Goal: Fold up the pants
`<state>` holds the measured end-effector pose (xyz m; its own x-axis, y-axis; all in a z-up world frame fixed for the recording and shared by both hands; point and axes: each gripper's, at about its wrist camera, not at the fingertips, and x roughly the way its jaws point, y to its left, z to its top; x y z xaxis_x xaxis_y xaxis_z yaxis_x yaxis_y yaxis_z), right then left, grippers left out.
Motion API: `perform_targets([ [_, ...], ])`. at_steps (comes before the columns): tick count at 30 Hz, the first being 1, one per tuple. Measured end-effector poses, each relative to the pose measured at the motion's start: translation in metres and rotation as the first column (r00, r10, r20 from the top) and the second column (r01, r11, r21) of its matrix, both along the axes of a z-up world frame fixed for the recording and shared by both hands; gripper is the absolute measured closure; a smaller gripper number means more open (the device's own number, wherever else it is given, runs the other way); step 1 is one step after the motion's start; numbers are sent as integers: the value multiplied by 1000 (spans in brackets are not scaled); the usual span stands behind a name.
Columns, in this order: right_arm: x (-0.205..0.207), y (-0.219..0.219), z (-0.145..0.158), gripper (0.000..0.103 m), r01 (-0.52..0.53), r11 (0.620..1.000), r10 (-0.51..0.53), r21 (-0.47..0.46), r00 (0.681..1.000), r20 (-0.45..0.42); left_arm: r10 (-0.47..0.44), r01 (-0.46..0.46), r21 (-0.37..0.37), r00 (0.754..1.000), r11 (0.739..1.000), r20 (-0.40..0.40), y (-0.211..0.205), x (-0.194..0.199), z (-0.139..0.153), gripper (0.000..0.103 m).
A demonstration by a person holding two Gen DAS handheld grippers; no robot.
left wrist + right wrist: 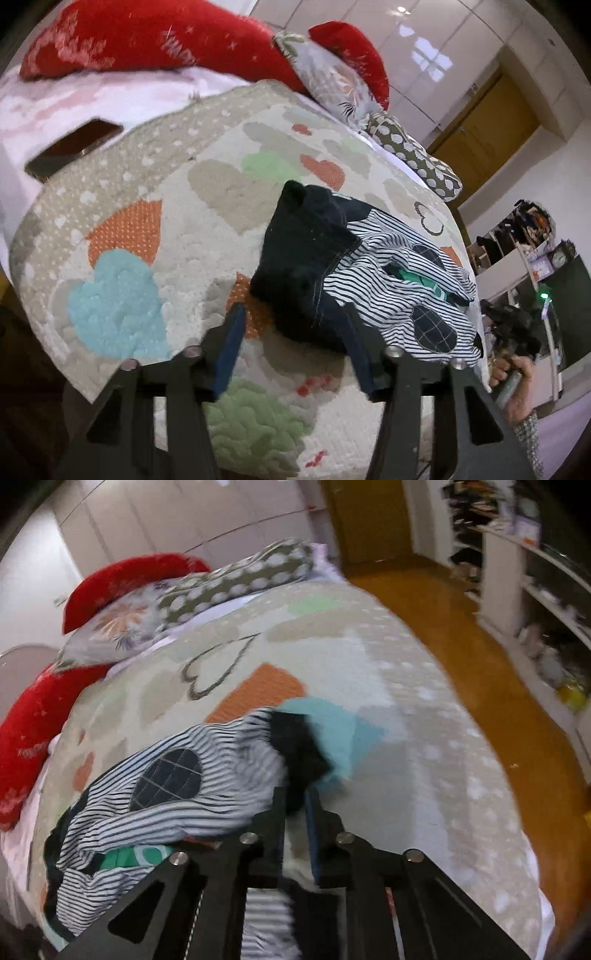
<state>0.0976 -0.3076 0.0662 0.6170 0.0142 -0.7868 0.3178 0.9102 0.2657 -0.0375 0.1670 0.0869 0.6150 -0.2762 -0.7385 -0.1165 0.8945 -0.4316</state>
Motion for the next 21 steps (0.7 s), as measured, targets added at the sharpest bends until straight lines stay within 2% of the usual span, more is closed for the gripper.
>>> perform_targets([
  [2, -20, 0, 10, 90, -5, 999, 2, 46, 998, 55, -9, 8, 8, 1000, 1000, 5, -2, 5, 5, 46],
  [4, -35, 4, 17, 87, -22, 996, 15, 81, 997, 81, -28, 28, 26, 999, 999, 19, -5, 18, 10, 40],
  [5, -43, 7, 18, 82, -31, 994, 22, 104, 996, 90, -29, 28, 50, 999, 998, 24, -7, 29, 12, 38],
  [8, -68, 18, 19, 80, -64, 986, 47, 152, 993, 112, -58, 58, 117, 998, 991, 0, -13, 79, 8, 31],
  [11, -90, 30, 15, 80, -100, 982, 80, 162, 989, 123, -59, 75, 123, 990, 990, -128, -15, 139, -21, 31],
  [14, -105, 39, 11, 80, -118, 981, 101, 154, 988, 116, -41, 55, 50, 966, 997, -254, -13, 178, -51, 31],
  [15, -109, 41, 9, 80, -122, 982, 106, 144, 988, 111, -41, 45, 6, 955, 999, -293, -13, 192, -61, 37],
  [16, -112, 42, 6, 80, -124, 983, 110, 137, 988, 106, -43, 46, 5, 951, 999, -305, -15, 198, -65, 43],
  [17, -114, 42, 4, 80, -125, 983, 111, 136, 988, 102, -41, 57, 41, 949, 998, -311, -20, 206, -66, 63],
  [18, -116, 41, 2, 80, -124, 983, 111, 137, 989, 98, -42, 78, 104, 950, 992, -309, -27, 213, -64, 75],
  [21, -119, 38, -5, 80, -107, 983, 94, 149, 991, 91, -17, 79, 207, 958, 975, -288, -38, 229, -58, 79],
])
